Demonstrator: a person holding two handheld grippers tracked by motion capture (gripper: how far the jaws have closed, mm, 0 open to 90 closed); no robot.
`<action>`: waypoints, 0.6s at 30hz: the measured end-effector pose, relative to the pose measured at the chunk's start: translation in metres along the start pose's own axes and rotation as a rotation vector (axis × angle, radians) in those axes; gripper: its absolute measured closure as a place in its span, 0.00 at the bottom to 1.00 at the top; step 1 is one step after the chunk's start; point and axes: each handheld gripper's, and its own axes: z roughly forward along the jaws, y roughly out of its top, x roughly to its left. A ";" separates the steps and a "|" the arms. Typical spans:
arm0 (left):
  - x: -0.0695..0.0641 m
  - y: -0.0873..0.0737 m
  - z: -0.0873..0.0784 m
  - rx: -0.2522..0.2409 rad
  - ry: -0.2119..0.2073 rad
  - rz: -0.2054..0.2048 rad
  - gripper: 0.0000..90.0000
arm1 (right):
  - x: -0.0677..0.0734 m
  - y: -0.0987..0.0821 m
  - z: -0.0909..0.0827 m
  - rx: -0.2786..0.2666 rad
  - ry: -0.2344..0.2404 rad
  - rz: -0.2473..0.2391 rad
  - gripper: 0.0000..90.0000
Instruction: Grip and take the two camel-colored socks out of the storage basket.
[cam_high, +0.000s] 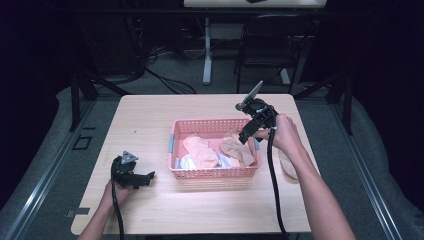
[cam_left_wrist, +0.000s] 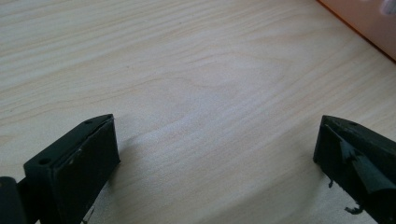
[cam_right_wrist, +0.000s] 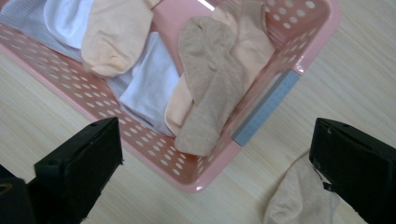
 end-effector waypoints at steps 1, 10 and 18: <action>0.000 0.000 0.000 0.000 0.000 0.000 0.00 | 0.002 0.001 0.002 -0.001 0.004 -0.003 0.02; 0.000 0.000 0.000 0.000 0.000 0.000 0.00 | 0.016 0.009 0.032 0.044 0.055 -0.038 0.05; 0.000 0.000 0.000 0.000 0.000 0.000 0.00 | 0.018 0.007 0.067 0.118 0.063 -0.049 0.10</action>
